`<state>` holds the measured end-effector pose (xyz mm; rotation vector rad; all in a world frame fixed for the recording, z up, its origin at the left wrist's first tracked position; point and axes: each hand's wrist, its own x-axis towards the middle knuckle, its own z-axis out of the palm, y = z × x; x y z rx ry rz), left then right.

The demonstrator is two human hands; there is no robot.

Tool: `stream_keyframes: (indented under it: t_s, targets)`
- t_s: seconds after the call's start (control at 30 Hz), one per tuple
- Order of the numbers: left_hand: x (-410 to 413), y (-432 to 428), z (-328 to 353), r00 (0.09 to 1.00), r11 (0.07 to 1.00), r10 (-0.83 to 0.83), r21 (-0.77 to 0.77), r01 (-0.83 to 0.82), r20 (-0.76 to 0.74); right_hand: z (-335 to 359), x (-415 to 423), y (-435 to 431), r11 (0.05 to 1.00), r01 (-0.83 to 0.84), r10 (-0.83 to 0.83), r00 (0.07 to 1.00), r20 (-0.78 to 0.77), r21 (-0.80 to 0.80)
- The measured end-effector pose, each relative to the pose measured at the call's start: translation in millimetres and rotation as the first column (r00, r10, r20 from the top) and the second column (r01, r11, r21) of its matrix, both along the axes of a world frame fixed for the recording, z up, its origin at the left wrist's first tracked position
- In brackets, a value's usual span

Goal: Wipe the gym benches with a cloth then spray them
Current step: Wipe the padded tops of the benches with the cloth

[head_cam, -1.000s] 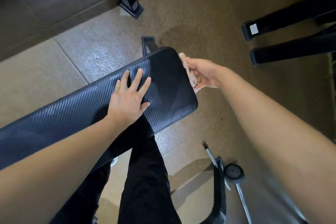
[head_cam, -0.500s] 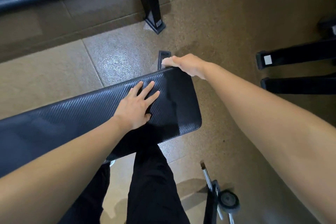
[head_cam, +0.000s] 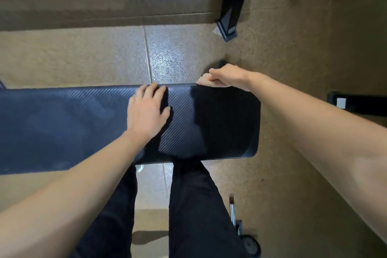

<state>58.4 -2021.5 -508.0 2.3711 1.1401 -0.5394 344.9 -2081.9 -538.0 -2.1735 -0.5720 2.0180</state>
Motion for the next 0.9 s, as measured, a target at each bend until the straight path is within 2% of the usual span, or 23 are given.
stream_keyframes:
  t_s: [0.1,0.2,0.33,0.43,0.53,0.67,0.73,0.9]
  targets:
    - [-35.3,13.8,-2.6,0.960,0.966,0.256,0.056,-0.251,-0.110,-4.6,-28.8,19.9,0.999,-0.040,0.040,0.999,0.026,0.007]
    - [-64.4,19.9,-5.8,0.902,0.921,0.388,0.096,-0.376,-0.189,-10.0,-55.5,39.2,0.992,-0.121,0.121,0.993,-0.012,0.017]
    - [-82.6,30.9,-10.0,0.860,0.891,0.453,0.088,-0.446,-0.234,-10.8,-90.7,64.8,0.997,-0.076,0.078,0.985,-0.152,0.016]
    - [-84.9,37.8,-13.4,0.854,0.889,0.453,0.058,-0.454,-0.255,-11.3,-118.0,84.1,0.994,-0.099,0.103,0.988,-0.112,0.041]
    - [-88.7,40.4,-13.0,0.855,0.877,0.473,0.025,-0.479,-0.212,-9.8,-143.7,101.0,0.994,-0.101,0.105,0.990,-0.092,0.046]
    - [-109.2,47.6,-9.6,0.880,0.886,0.459,-0.005,-0.463,-0.125,-11.3,-174.8,122.1,1.000,-0.027,0.024,0.977,-0.212,-0.011]
    - [-124.6,52.1,-7.6,0.901,0.905,0.421,-0.021,-0.426,-0.107,-8.7,-190.1,134.3,0.999,-0.029,0.021,0.975,-0.222,-0.033]
    - [-170.7,69.4,-4.2,0.912,0.909,0.399,-0.166,-0.382,0.089,-6.6,-228.8,159.3,0.998,-0.056,0.057,0.971,-0.234,0.010]
